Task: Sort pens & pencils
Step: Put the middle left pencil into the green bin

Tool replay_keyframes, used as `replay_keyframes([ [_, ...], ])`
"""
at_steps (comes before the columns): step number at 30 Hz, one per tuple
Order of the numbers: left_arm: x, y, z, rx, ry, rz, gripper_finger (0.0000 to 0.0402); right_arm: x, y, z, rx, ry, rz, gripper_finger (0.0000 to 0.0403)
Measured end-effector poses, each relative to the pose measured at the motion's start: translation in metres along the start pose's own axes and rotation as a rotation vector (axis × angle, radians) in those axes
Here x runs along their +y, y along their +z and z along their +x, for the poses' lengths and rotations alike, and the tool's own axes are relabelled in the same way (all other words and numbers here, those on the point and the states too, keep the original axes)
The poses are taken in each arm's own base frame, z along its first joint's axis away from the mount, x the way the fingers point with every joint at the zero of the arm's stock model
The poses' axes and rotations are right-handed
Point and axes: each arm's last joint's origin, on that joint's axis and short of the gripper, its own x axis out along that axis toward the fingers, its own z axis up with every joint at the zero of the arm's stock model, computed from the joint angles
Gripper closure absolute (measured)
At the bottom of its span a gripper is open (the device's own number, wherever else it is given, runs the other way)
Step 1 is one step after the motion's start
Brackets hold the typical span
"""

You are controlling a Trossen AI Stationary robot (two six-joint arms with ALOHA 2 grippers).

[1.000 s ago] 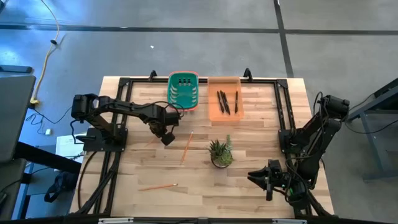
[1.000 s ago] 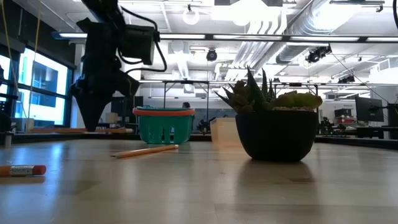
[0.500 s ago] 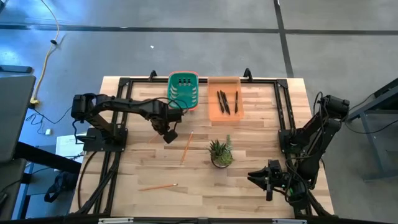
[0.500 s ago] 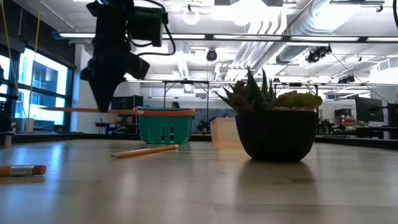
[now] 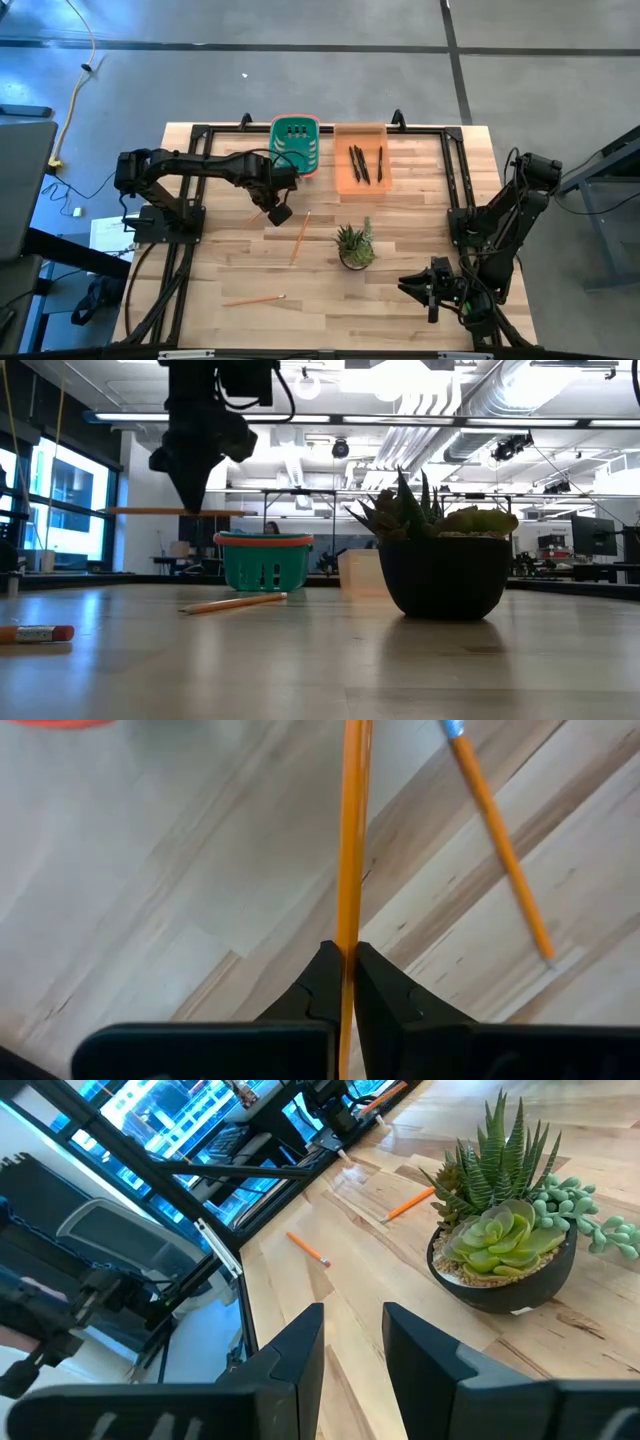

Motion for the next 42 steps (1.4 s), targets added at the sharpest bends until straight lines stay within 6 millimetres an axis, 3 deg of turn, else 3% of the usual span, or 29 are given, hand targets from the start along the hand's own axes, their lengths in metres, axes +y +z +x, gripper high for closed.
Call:
replay_keyframes([
  [17,-0.002,0.022,-0.035,-0.157,-0.049,-0.043,0.0401,0.0,0.0,0.0,0.0,0.0,-0.004,0.0306],
  [25,0.016,0.04,-0.048,-0.212,-0.069,-0.134,0.0401,0.0,0.0,0.0,0.0,0.0,-0.005,0.0306],
  [42,0.07,0.079,-0.054,-0.346,-0.21,-0.355,0.0401,0.0,0.0,0.0,-0.001,-0.001,-0.002,0.0306],
])
